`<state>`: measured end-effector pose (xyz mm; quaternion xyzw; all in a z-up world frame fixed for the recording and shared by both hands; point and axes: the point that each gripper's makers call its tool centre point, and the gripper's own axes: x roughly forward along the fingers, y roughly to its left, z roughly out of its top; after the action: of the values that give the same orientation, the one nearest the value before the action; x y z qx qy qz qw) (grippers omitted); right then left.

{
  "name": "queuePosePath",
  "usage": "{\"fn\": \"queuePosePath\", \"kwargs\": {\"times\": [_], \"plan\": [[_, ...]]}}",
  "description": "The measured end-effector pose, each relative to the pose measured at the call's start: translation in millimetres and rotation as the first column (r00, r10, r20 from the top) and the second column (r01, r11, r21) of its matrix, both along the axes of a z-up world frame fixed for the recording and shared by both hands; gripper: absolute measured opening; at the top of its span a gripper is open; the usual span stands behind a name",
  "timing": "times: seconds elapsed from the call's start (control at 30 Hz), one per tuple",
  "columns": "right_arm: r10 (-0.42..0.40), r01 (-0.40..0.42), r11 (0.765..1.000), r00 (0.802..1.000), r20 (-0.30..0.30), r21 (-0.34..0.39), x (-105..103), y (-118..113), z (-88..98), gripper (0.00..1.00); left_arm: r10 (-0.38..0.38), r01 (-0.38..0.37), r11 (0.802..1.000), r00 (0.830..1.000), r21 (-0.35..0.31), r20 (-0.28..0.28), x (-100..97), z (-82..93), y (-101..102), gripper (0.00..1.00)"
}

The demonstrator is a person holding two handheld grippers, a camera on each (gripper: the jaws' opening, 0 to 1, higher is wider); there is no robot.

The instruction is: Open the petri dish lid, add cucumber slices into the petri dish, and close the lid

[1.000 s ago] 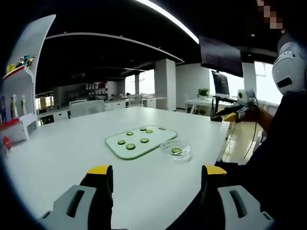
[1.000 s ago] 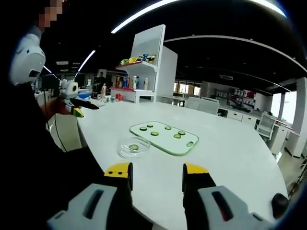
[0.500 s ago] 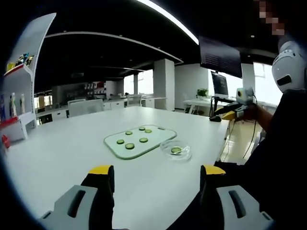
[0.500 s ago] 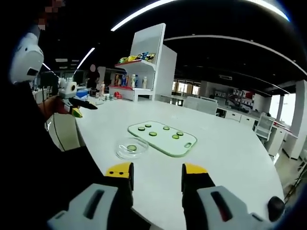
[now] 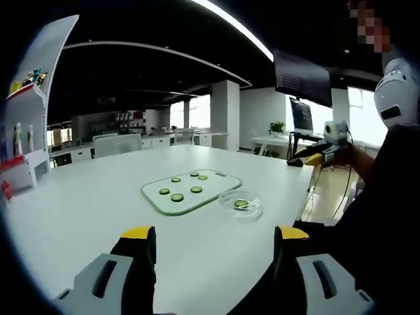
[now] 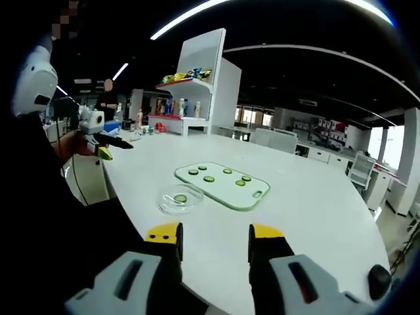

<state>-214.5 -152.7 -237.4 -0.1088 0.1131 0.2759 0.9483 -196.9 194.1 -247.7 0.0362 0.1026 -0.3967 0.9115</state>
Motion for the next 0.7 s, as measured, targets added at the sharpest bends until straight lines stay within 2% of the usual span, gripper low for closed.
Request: {"fn": "queuePosePath", "kwargs": {"times": [0.33,0.7], "plan": [[-0.005,0.004,1.000,1.000,-0.023,-0.010,-0.2,-1.6,-8.9,0.39,0.005,-0.005,1.000,1.000,0.002,-0.009,-0.2,-5.3,0.6,0.73],[-0.018,0.018,1.000,1.000,-0.022,-0.015,0.8,-3.0,-5.7,0.37,0.003,-0.003,1.000,1.000,-0.003,-0.012,2.1,-5.0,0.1,0.73]]}}
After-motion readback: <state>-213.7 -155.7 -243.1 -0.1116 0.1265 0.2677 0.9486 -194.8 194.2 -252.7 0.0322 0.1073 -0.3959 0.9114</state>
